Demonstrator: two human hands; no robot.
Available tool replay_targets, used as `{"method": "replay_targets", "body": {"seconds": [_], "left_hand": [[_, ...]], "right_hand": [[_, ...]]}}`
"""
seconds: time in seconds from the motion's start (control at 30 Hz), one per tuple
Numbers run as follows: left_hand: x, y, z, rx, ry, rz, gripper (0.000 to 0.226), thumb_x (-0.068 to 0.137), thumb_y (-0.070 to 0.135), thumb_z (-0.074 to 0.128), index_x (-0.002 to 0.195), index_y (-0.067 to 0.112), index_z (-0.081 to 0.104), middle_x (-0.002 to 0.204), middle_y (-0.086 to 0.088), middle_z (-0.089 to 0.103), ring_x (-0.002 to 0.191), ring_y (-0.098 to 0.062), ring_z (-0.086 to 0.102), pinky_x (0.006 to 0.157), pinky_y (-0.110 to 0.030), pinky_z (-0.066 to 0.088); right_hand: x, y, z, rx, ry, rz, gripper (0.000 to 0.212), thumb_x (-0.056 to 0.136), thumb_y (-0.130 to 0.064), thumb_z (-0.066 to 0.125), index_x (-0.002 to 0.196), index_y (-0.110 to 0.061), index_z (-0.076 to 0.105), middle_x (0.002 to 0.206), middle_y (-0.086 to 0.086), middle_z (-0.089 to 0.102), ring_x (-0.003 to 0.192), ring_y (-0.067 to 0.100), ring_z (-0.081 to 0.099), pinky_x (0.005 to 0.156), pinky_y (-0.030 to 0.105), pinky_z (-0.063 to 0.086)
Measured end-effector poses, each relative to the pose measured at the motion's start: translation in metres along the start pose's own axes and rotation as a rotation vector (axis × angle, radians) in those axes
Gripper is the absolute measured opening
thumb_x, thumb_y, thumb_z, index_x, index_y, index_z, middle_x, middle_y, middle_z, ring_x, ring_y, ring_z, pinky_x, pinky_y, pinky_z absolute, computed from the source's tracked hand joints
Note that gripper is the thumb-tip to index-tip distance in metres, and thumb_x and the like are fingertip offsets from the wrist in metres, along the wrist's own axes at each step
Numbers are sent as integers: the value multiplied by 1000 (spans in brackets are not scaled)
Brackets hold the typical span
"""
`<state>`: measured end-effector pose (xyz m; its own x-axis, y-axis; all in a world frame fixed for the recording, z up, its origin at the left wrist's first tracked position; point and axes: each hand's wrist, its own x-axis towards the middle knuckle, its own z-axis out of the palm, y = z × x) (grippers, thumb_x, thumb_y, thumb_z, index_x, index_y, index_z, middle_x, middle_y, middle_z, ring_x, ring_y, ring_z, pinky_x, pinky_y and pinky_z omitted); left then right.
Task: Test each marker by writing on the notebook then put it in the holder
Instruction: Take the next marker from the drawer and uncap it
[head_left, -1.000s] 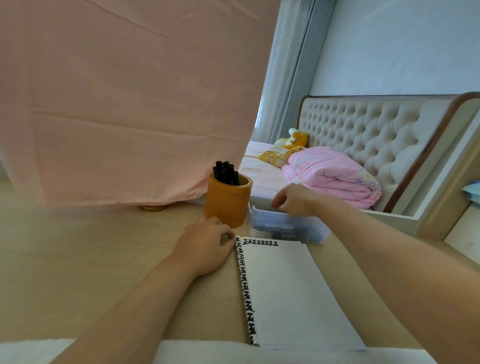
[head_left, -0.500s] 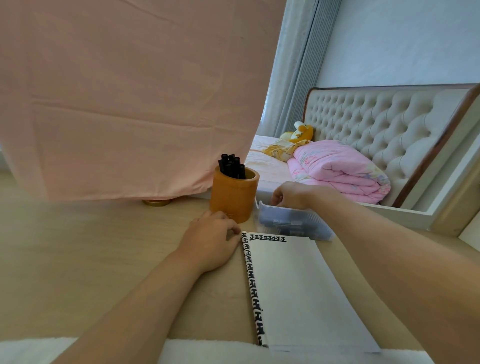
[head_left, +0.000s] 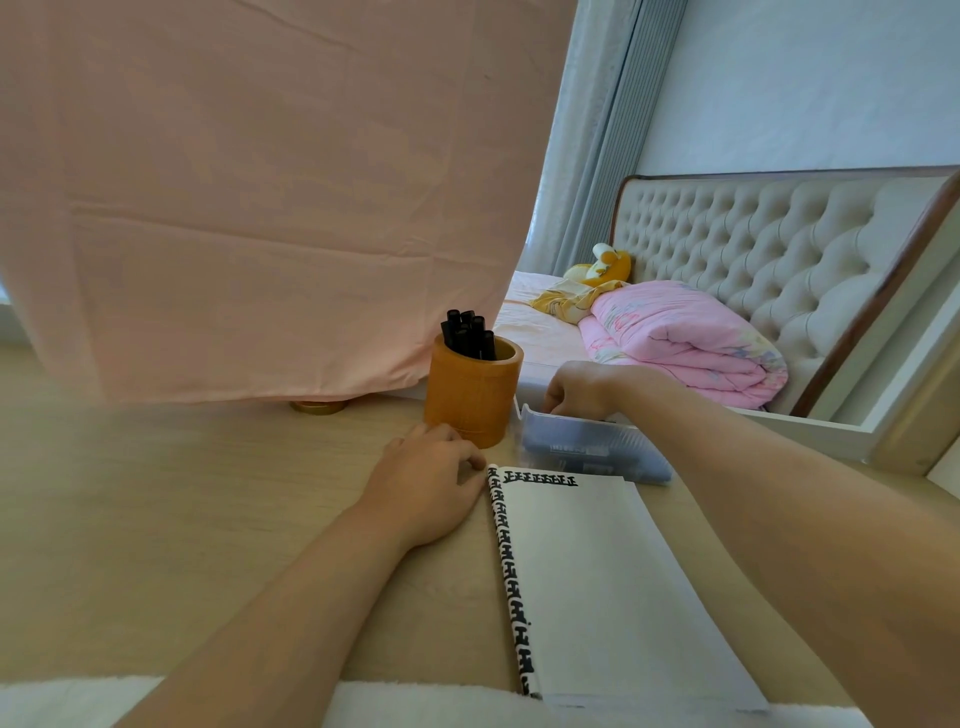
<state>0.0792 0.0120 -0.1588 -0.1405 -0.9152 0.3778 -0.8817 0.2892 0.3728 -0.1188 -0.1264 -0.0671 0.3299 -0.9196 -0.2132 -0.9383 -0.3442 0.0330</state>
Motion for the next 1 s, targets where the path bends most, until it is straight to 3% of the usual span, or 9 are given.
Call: {"method": "replay_targets", "body": {"seconds": [0.13,0.27,0.4,0.47,0.57,0.67,0.77,0.87,1.0], "left_hand": [[0,0,0,-1,3,5,27,95,50,51,115,38,65,121,14,56,115,-9,43,95,-34,39],[-1,2,-3,-37,50,16,26,94,46,53,117,37,63,118,15,60,108,-7,49,92,-33,45],[-1,13,-10,-89,206,50,27,93,34,58,120,33,62,113,16,62,100,-5,54,83,-30,49],[-2,22,-13,-109,271,94,28,94,31,57,122,33,60,109,17,61,96,-2,53,80,-27,50],[-4,35,-14,-136,298,185,29,95,30,58,124,32,57,108,18,59,94,-1,53,76,-23,51],[-7,44,-13,-124,254,266,34,94,36,58,128,32,57,114,18,59,101,1,52,77,-22,50],[-9,46,-10,-69,209,304,37,93,44,58,129,36,56,113,19,61,101,3,50,76,-22,50],[-8,45,-11,-24,175,340,30,91,48,53,117,37,63,102,19,62,91,1,50,70,-24,50],[-6,39,-13,-60,203,327,18,93,38,57,107,31,68,96,20,60,87,0,50,69,-20,46]], "right_hand": [[-14,3,-8,63,132,-36,12,97,-29,59,108,-30,65,109,-2,64,94,16,59,90,33,53],[-52,1,-17,164,356,-138,17,103,-25,48,113,-28,62,98,-6,60,83,12,56,77,25,46],[-94,-2,-12,229,524,-257,26,104,-27,45,116,-23,67,106,-10,66,94,11,59,86,24,48],[-109,-5,-5,283,503,-265,28,104,-25,44,115,-20,69,106,-7,67,94,10,57,84,20,45],[-125,-11,15,335,408,-226,28,102,-24,44,120,-24,65,108,-3,67,94,11,58,89,27,48],[-138,-18,34,487,341,-234,35,96,-14,52,129,-25,51,89,-4,63,79,9,58,74,22,47],[-143,-18,49,573,328,-269,47,90,-6,59,130,-26,44,86,-2,61,75,9,56,68,16,43],[-141,-14,53,703,301,-309,44,88,-4,66,123,-25,50,88,-1,65,72,9,60,66,16,48],[-138,-1,52,787,222,-283,30,86,-7,72,107,-24,60,87,0,70,65,11,68,60,20,50]]}}
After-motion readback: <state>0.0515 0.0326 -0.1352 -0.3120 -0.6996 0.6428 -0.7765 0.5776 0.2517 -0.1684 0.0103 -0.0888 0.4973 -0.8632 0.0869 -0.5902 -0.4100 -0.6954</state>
